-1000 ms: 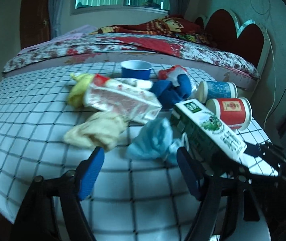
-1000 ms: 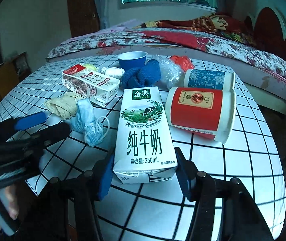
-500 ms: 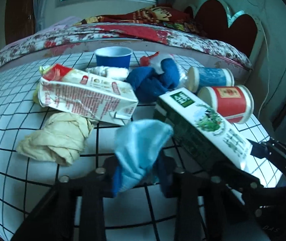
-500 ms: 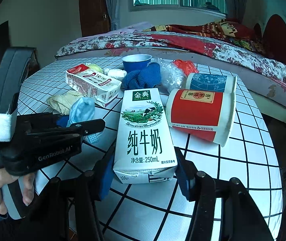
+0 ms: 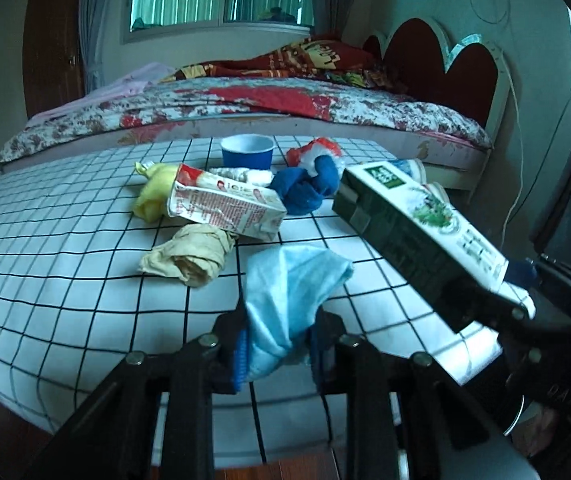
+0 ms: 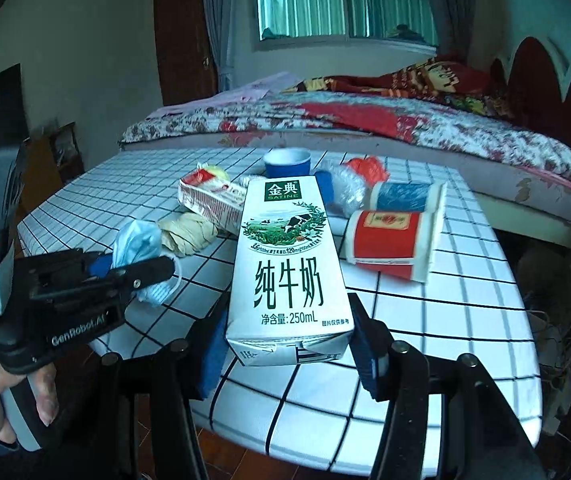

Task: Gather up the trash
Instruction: 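Carry carton and tissue to the black bin and open both grippers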

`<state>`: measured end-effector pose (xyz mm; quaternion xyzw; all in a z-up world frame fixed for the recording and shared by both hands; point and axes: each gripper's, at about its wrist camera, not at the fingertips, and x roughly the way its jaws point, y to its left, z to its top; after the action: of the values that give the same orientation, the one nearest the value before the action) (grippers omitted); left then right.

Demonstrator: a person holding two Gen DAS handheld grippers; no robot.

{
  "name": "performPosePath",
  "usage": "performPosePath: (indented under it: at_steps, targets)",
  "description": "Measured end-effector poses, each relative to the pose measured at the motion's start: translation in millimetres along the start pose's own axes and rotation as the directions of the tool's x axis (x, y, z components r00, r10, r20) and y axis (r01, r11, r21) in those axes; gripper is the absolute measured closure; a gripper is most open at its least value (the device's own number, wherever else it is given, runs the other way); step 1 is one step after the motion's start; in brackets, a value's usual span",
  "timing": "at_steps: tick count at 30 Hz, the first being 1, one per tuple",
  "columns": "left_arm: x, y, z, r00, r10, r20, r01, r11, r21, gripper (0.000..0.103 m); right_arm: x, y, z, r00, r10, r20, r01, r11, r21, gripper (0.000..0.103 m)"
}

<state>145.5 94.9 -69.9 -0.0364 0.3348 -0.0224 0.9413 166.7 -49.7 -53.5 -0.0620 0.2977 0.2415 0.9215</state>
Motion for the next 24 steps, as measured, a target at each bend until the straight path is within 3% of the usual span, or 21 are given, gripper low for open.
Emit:
performPosePath:
  at_steps: [5, 13, 19, 24]
  targets:
    - [-22.4, -19.6, -2.3, 0.999, -0.034, 0.033, 0.033, 0.999, 0.029, 0.078, -45.8, -5.6, -6.8, 0.998, -0.042, 0.039, 0.042, 0.999, 0.022, 0.047]
    - [-39.6, -83.3, -12.1, 0.983, -0.181, 0.034, 0.175, 0.977, 0.123, 0.078, -118.7, -59.1, -49.1, 0.983, -0.181, 0.035, 0.175, 0.974, 0.147, 0.047]
    - [-41.2, -144.4, -23.9, 0.951, -0.310, -0.009, 0.305, 0.931, 0.202, 0.078, -164.5, -110.9, -91.3, 0.956, -0.292, -0.013, 0.287, 0.927, 0.241, 0.047]
    - [-30.2, -191.8, -37.5, 0.916, -0.391, -0.084, 0.400, 0.881, 0.254, 0.078, -181.9, -144.0, -132.1, 0.942, -0.324, -0.086, 0.335, 0.901, 0.276, 0.047]
